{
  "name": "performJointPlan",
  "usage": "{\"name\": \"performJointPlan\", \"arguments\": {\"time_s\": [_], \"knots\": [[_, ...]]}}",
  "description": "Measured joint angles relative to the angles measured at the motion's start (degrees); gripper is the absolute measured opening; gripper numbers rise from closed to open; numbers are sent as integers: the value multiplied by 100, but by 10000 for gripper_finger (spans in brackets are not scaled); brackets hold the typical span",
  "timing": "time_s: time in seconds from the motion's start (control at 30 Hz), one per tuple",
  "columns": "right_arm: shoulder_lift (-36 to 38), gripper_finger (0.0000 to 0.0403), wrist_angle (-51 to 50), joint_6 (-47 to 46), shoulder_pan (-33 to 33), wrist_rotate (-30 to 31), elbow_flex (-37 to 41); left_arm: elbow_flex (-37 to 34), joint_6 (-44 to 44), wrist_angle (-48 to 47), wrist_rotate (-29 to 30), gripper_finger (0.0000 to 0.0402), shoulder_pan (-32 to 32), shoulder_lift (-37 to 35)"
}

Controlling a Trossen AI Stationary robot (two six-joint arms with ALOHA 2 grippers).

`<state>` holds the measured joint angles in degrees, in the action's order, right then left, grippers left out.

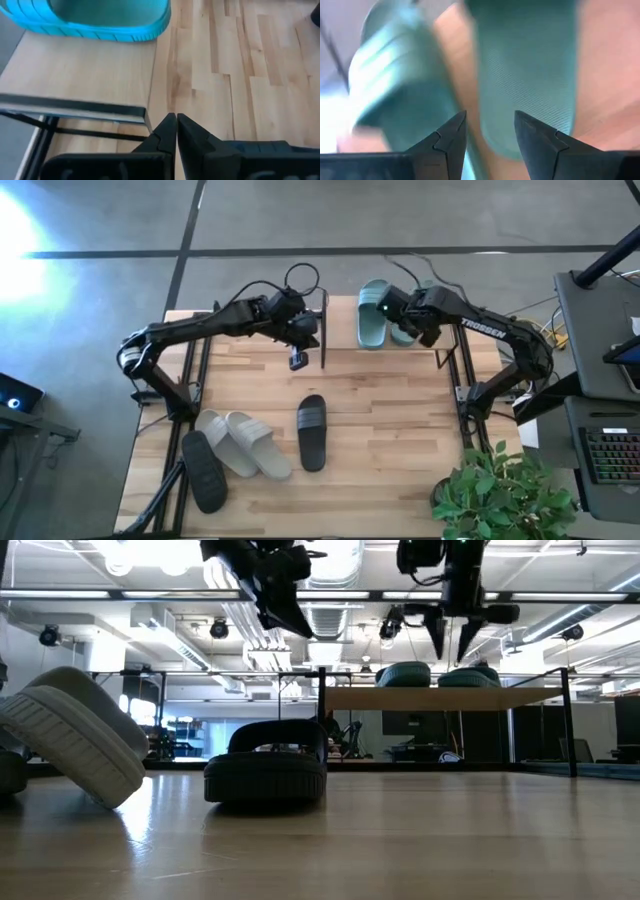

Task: Pick and place slides into the shelf
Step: Adjust the green slippers on the shelf

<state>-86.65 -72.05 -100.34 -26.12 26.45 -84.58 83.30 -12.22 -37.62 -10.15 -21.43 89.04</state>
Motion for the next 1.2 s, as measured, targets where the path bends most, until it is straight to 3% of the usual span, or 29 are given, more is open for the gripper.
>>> {"name": "performJointPlan", "arguments": {"time_s": [0.13, 0.23, 0.4, 0.57, 1.2], "knots": [[-2, 157, -468, -2670, 84, 661, 320, -327, 184, -40, -2, 0, 8, -226], [-1, 157, -384, -3658, 70, 1381, 524, -626, 248, -38, -7, 0, 17, -500], [4, 151, 258, -3111, 59, 1978, 452, -1178, 250, -28, -4, 0, 17, -1016], [26, 141, 332, -3327, -26, 2538, 411, -1624, 248, -8, 0, 0, 16, -1451], [-502, 128, 612, -2985, -1009, 2409, 466, -2126, 364, 117, 11, 0, 17, -1708]]}}
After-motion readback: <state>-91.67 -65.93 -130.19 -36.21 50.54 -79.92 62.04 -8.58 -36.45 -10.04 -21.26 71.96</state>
